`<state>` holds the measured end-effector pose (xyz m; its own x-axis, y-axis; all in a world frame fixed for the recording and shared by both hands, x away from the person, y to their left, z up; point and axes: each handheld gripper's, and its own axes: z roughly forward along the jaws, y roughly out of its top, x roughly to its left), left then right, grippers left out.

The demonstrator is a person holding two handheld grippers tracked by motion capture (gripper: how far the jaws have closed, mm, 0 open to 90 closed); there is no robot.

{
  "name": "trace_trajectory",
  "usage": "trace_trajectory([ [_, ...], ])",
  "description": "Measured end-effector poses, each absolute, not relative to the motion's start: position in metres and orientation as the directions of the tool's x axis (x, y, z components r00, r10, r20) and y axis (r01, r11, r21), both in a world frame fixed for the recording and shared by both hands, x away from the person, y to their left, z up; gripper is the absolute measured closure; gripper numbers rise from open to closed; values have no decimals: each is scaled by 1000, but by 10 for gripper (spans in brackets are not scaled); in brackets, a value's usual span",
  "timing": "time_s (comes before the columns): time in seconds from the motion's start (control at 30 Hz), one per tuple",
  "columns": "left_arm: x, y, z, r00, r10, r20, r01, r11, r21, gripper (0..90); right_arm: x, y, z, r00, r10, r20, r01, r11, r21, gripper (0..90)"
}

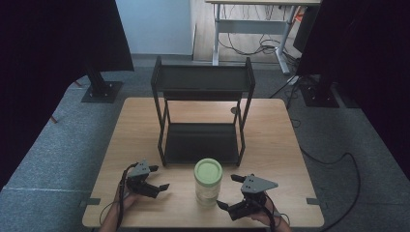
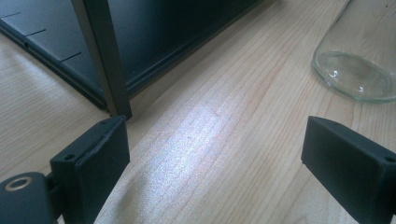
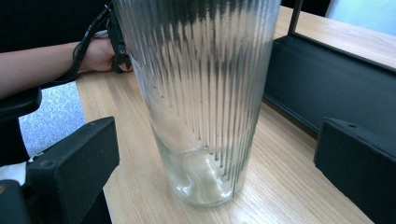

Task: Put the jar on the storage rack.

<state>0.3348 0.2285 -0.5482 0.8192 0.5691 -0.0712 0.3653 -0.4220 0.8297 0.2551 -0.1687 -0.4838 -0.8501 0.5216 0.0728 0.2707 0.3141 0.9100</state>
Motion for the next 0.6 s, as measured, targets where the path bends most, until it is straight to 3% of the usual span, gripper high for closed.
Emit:
trace_trajectory([
  [0.6,335,227,-548,820,568,-68,364,-426,828,77,260,-153,-485,-850,524,57,255,314,915,1],
])
